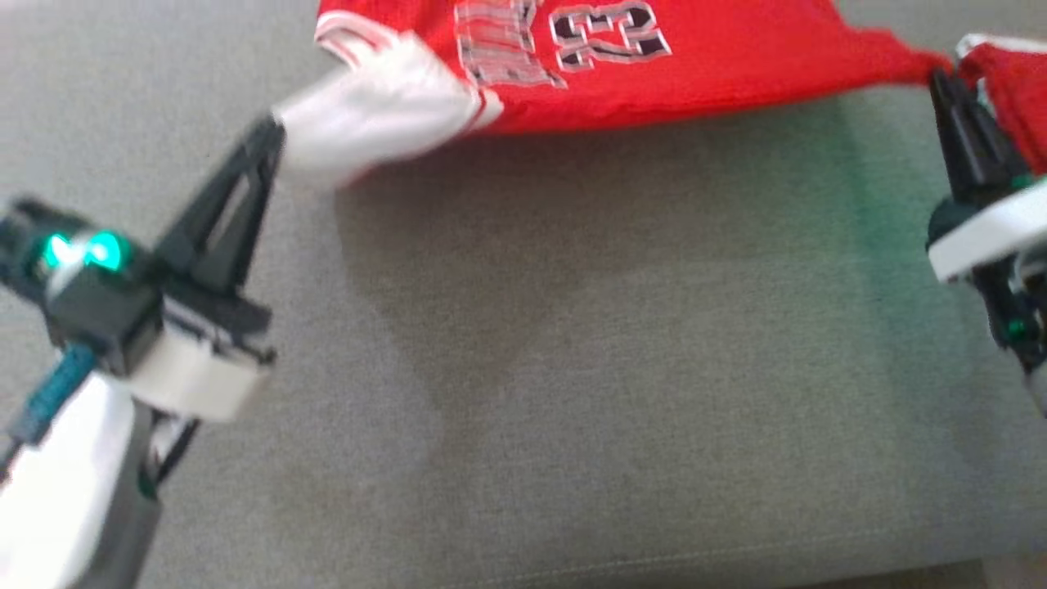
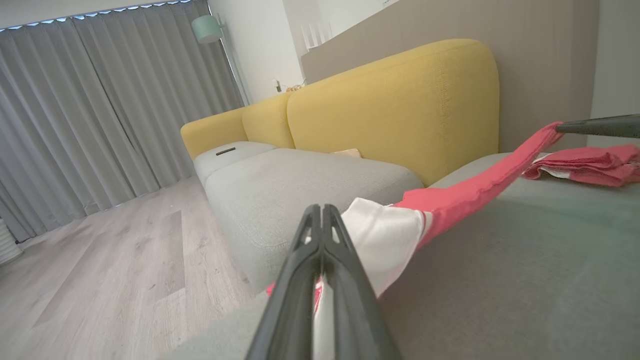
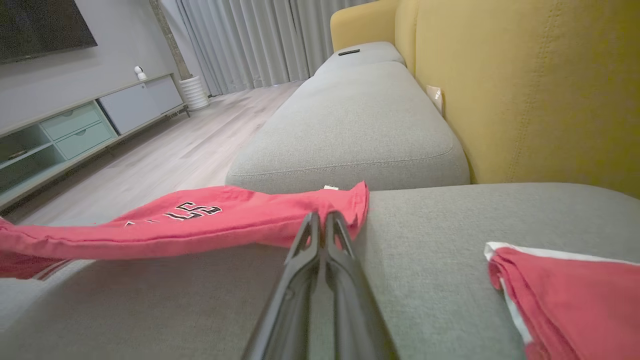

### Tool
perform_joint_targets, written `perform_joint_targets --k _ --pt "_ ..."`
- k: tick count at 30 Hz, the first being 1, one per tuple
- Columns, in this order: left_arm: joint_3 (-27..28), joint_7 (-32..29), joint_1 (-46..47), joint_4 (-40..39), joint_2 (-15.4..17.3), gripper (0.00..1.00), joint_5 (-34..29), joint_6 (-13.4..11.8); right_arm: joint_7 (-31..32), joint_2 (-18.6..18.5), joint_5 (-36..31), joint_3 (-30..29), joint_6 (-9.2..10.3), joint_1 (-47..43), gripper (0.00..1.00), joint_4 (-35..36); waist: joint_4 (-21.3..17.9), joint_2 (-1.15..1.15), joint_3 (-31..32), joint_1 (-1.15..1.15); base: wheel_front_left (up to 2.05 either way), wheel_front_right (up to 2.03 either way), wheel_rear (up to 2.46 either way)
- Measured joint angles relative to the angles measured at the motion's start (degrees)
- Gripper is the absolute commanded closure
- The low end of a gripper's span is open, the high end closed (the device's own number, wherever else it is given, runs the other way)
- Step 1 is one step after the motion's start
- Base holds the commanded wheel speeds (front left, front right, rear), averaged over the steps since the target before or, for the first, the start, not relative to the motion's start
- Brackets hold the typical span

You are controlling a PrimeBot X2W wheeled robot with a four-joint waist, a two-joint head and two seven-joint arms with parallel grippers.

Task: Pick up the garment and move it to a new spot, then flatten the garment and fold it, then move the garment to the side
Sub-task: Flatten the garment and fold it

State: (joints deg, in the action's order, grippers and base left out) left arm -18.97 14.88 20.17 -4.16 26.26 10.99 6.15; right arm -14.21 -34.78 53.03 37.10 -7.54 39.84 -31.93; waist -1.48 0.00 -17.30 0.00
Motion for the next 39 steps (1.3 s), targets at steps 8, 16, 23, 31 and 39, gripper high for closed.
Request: perform_joint_targets --k 8,16,23,31,39 --pt "1.22 0.0 -10.39 -1.7 -2.2 1.0 -1.91 0.76 0.02 -0.08 -0.14 -2.32 0.0 -9.66 1.0 2.32 -0.01 0.0 3.64 0.0 0.0 0.0 0.0" --pt "0.59 0.0 -19.22 -2.67 -3.88 1.0 -3.88 0.98 0.7 -0.23 -2.07 -7.28 0.0 -22.87 1.0 7.02 0.69 0.0 5.45 0.0 0.0 0.0 0.0" --pt "-0.76 -0.03 -21.34 -3.07 -3.63 1.0 -4.43 1.37 3.35 0.43 -5.86 -14.11 0.0 -29.41 1.0 12.47 0.07 0.0 4.23 0.0 0.0 0.0 0.0" --pt "-1.15 -0.15 -9.79 -1.76 -3.05 1.0 -4.86 1.41 6.69 4.87 -11.05 -19.81 0.0 -24.5 1.0 12.14 -0.38 0.0 0.6 0.0 0.0 0.0 0.0" --pt "-3.11 -0.15 5.45 3.92 -2.05 1.0 -6.99 1.41 7.05 7.35 -15.16 -20.22 0.0 -12.11 1.0 7.28 -0.74 0.0 -4.77 0.0 0.0 0.0 0.0"
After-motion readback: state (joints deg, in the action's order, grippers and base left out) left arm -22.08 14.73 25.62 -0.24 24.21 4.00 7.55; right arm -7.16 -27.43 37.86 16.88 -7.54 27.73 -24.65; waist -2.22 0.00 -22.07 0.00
